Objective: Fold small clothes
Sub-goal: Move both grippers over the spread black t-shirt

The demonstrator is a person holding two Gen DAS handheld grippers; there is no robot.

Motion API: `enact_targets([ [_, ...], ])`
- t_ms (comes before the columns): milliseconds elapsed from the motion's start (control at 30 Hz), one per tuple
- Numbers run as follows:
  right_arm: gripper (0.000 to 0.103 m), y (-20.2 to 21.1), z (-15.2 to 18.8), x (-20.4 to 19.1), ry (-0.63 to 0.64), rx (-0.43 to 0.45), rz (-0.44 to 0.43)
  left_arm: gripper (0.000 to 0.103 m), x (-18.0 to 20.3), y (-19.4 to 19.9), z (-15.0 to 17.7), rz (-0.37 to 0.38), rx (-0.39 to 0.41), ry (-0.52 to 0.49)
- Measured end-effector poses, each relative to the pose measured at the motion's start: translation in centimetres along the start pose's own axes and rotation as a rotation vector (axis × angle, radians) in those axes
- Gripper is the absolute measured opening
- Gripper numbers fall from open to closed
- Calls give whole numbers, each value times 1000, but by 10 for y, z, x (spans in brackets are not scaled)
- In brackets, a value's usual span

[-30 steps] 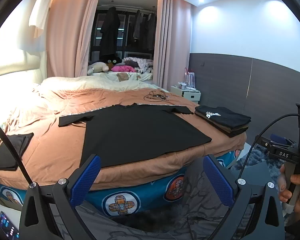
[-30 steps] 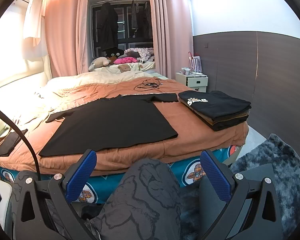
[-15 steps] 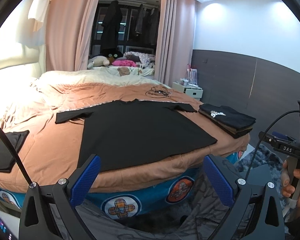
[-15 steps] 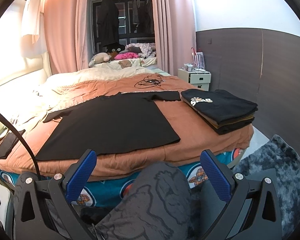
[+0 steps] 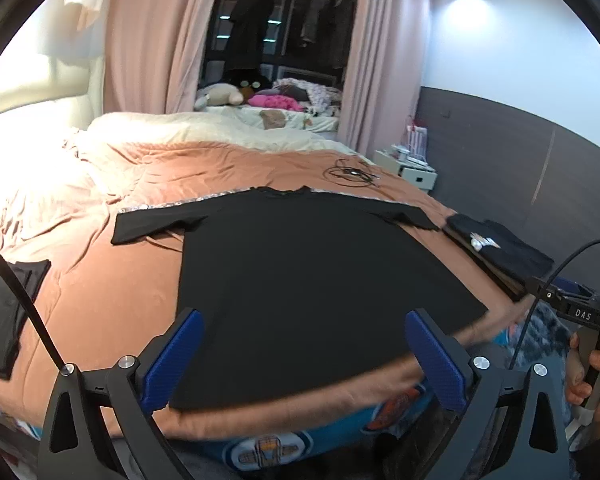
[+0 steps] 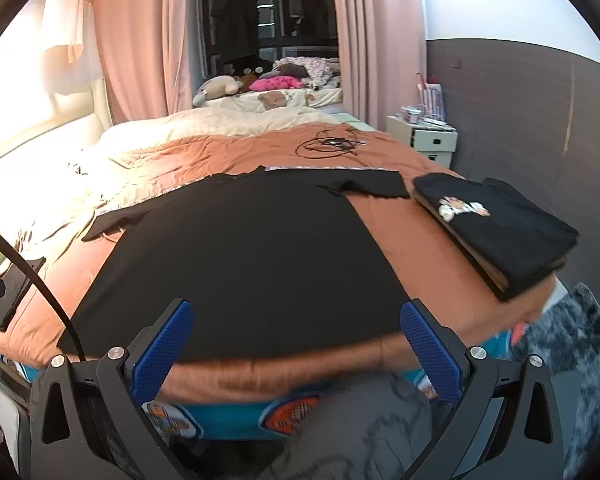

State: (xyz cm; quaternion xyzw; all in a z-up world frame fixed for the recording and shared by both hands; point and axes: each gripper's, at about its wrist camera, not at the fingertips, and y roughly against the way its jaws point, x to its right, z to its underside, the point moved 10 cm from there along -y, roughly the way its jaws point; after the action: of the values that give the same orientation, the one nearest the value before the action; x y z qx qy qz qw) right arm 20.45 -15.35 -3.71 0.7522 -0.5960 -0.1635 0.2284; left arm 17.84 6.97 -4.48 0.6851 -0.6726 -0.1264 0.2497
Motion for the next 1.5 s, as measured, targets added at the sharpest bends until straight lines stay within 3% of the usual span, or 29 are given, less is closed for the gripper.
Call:
enact_targets([
  [500, 103, -136, -86, -34, 67, -72, -115, 85, -129, -97, -68, -136, -56, 148],
  [967, 103, -248, -140, -69, 159, -132, -228, 71, -250, -172, -108, -243, -116, 292],
  [1167, 97, -297, -159, -97, 191, -158, -267, 64, -298, -212, -112, -266, -161, 323],
  [1500, 71, -391, -162, -137, 210, -267, -308, 54, -375, -290, -87, -282, -256, 380],
])
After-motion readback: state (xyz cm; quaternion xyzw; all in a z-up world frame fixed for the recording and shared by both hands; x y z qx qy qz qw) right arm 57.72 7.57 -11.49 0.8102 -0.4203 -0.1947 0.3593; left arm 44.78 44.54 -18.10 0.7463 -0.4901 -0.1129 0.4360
